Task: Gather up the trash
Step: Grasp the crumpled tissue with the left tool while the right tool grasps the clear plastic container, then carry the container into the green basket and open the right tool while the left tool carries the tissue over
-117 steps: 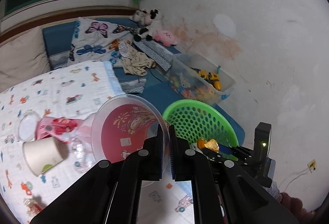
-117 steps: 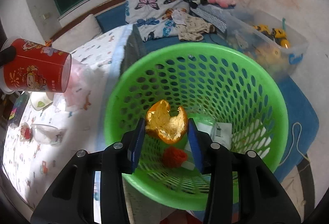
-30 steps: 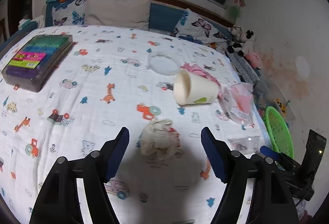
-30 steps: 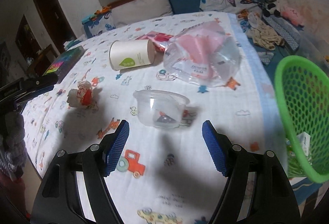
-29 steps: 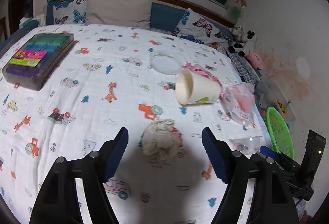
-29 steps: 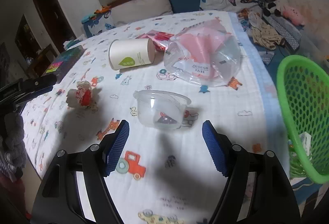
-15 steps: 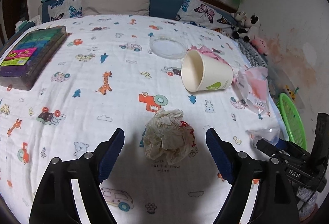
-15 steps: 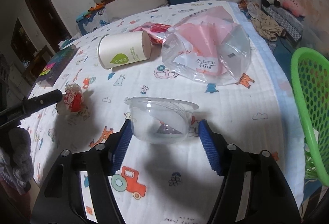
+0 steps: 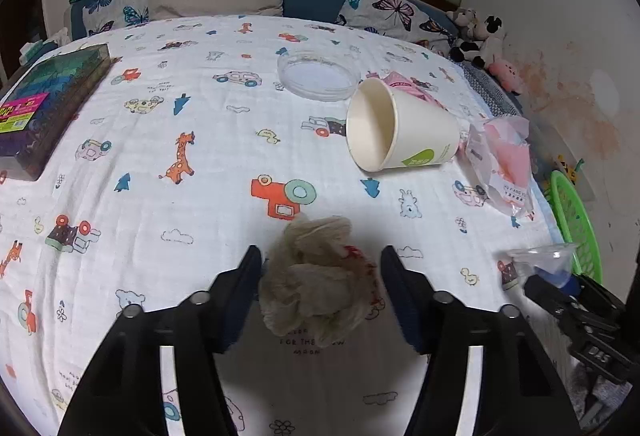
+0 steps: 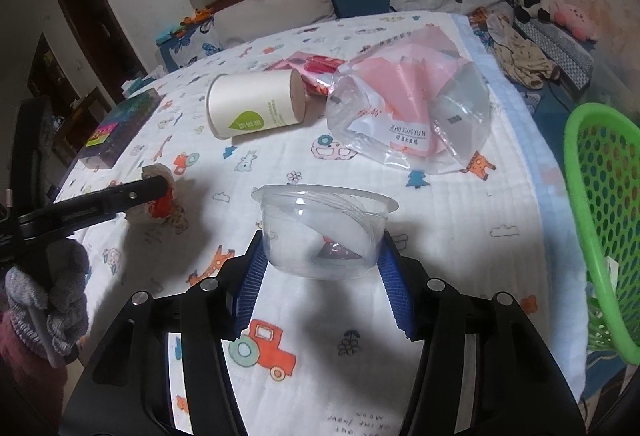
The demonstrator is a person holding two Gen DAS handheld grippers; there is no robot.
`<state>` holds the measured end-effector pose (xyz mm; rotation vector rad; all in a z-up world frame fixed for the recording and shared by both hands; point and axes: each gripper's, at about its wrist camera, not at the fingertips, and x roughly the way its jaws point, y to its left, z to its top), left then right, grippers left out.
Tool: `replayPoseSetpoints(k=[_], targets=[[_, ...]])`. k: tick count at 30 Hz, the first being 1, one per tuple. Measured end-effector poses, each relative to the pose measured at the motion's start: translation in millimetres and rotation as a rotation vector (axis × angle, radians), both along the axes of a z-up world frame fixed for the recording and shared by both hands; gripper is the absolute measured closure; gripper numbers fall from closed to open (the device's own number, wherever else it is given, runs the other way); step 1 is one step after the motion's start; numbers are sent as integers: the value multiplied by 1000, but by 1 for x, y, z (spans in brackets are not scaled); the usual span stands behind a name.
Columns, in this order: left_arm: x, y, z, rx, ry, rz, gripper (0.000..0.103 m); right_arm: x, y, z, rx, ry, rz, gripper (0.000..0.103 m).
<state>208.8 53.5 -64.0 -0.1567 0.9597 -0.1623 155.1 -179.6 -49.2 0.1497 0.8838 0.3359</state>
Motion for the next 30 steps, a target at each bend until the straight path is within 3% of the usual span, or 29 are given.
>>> replayPoseSetpoints(k=[7,16,30], targets=[[-7,-4,6,7,-24,-8,62,-15,-14,13,8,-31,-19,47],[-21,-24,28,-30,-66,-60,63,-31,-46,23,9,-58,-79,47],[-17,-104,66,-45,-121,-211,63,-50,-138,26,-24,-70,-251,47]])
